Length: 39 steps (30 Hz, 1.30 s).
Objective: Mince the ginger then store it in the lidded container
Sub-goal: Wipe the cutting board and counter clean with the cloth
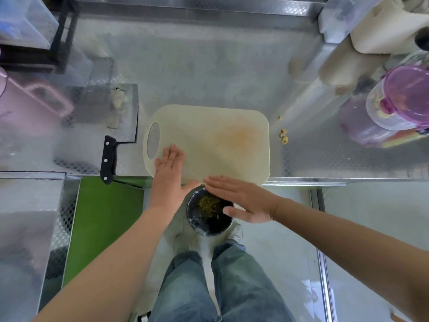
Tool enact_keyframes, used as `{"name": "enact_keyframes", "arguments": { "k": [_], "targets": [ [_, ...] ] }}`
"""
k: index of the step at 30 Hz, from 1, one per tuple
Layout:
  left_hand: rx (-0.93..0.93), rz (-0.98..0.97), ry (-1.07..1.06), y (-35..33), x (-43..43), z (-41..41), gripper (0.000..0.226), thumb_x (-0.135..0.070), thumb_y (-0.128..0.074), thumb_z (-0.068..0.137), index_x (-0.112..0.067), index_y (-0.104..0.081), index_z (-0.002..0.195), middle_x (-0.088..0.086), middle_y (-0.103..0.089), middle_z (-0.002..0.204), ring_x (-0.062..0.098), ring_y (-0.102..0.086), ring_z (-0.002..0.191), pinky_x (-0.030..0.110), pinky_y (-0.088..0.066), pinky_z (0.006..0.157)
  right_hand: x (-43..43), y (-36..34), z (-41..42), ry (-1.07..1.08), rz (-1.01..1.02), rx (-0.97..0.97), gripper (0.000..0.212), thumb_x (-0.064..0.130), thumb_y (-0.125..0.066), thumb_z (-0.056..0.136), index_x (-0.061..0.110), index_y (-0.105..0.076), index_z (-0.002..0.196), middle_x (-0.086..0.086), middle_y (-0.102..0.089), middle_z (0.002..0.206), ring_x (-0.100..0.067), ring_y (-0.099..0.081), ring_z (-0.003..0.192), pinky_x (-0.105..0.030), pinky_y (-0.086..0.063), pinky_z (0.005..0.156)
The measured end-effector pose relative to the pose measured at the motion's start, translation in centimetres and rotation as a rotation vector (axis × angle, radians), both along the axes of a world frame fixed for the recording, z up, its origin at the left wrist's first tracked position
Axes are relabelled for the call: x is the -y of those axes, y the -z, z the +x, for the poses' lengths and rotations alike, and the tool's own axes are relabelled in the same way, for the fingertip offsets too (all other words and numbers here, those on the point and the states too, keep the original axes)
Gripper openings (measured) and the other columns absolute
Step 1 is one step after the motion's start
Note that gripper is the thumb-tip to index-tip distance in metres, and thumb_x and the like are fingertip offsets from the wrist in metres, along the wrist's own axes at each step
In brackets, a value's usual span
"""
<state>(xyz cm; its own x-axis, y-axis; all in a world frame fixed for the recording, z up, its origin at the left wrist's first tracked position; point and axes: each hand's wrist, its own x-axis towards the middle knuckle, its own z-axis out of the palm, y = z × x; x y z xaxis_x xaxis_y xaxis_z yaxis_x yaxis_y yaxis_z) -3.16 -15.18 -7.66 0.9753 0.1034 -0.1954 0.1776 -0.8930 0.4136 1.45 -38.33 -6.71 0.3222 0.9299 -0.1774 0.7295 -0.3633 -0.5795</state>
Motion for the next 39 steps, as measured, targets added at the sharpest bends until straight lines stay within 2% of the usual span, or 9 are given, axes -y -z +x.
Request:
{"name": "enact_keyframes", "arguments": {
  "k": [3,8,12,18,23,28,33,37,39],
  "targets": [
    [-0.009,0.006,0.003,-0.1,0.0,0.0,0.094,-0.046,-0.067,0.082,-0.007,-0.018,0.152,0.011,-0.006,0.16,0.023,0.002,0.148,0.042,0.0,0.12,0.6,0.4,0.9,0.314,-0.017,0.023,0.07,0.054,-0.01,0.1,0.008,-0.013,0.153,-0.009,-0.008,0.161,-0.018,0.001,0.149,-0.046,-0.009,0.121],
    [-0.016,0.016,0.011,-0.2,0.1,0.0,0.094,-0.048,-0.064,0.083,-0.007,-0.017,0.152,0.011,-0.004,0.16,0.024,0.003,0.148,0.042,0.0,0.12,1.0,0.4,-1.6,0.012,-0.036,0.001,0.067,0.05,-0.016,0.1,0.011,-0.016,0.153,-0.005,-0.011,0.161,-0.016,-0.003,0.149,-0.038,-0.008,0.122],
    [-0.03,0.004,0.01,-0.2,0.1,0.0,0.093,-0.045,-0.065,0.084,-0.008,-0.016,0.153,0.01,-0.002,0.161,0.024,0.004,0.148,0.042,0.001,0.12,0.7,0.7,0.6,0.43,-0.055,0.057,0.072,0.057,-0.007,0.098,0.011,-0.007,0.153,-0.008,-0.003,0.161,-0.016,0.004,0.149,-0.044,-0.006,0.122],
    [-0.033,0.027,0.011,-0.1,0.1,0.1,0.092,-0.047,-0.063,0.085,-0.006,-0.015,0.152,0.012,-0.002,0.16,0.025,0.004,0.148,0.043,0.0,0.12,0.4,0.5,-3.0,-0.011,-0.036,-0.002,0.066,0.049,-0.016,0.1,0.01,-0.016,0.153,-0.006,-0.007,0.162,-0.016,-0.002,0.149,-0.037,-0.007,0.122],
    [-0.046,0.015,0.01,-0.1,0.1,0.1,0.093,-0.045,-0.065,0.084,-0.008,-0.013,0.153,0.011,0.0,0.16,0.024,0.005,0.148,0.043,0.001,0.12,0.4,0.6,1.2,0.482,-0.03,0.068,0.074,0.056,-0.009,0.098,0.007,-0.012,0.152,-0.01,-0.005,0.161,-0.019,0.002,0.149,-0.046,-0.006,0.121],
    [-0.058,0.033,0.013,-0.1,0.2,0.2,0.092,-0.047,-0.062,0.085,-0.006,-0.015,0.153,0.012,0.0,0.16,0.025,0.006,0.148,0.043,0.0,0.12,0.2,0.7,-2.7,0.0,-0.038,0.006,0.067,0.052,-0.014,0.099,0.011,-0.02,0.153,-0.004,-0.012,0.161,-0.016,-0.005,0.149,-0.038,-0.011,0.122],
    [-0.063,0.023,0.012,-0.2,0.1,0.1,0.093,-0.045,-0.064,0.085,-0.007,-0.014,0.153,0.011,0.0,0.16,0.024,0.006,0.148,0.044,0.0,0.12,0.8,0.9,0.8,0.424,-0.046,0.086,0.07,0.055,-0.008,0.099,0.01,-0.011,0.153,-0.01,-0.004,0.161,-0.02,0.002,0.149,-0.047,-0.009,0.121],
    [-0.058,0.028,0.008,-0.2,0.2,0.2,0.093,-0.047,-0.063,0.084,-0.007,-0.014,0.153,0.012,0.0,0.16,0.024,0.006,0.148,0.043,0.001,0.12,0.7,1.0,-1.5,0.065,-0.055,0.093,0.067,0.051,-0.015,0.1,0.01,-0.017,0.153,-0.007,-0.01,0.161,-0.02,-0.001,0.149,-0.045,-0.007,0.122],
    [-0.055,0.035,0.008,-0.2,0.2,0.1,0.094,-0.048,-0.062,0.084,-0.007,-0.013,0.153,0.012,0.0,0.16,0.024,0.006,0.148,0.042,0.001,0.12,0.5,0.5,-1.2,0.057,-0.014,0.022,0.063,0.049,-0.019,0.1,0.014,-0.021,0.153,-0.003,-0.016,0.16,-0.015,-0.009,0.149,-0.039,-0.012,0.121]
  ]
}}
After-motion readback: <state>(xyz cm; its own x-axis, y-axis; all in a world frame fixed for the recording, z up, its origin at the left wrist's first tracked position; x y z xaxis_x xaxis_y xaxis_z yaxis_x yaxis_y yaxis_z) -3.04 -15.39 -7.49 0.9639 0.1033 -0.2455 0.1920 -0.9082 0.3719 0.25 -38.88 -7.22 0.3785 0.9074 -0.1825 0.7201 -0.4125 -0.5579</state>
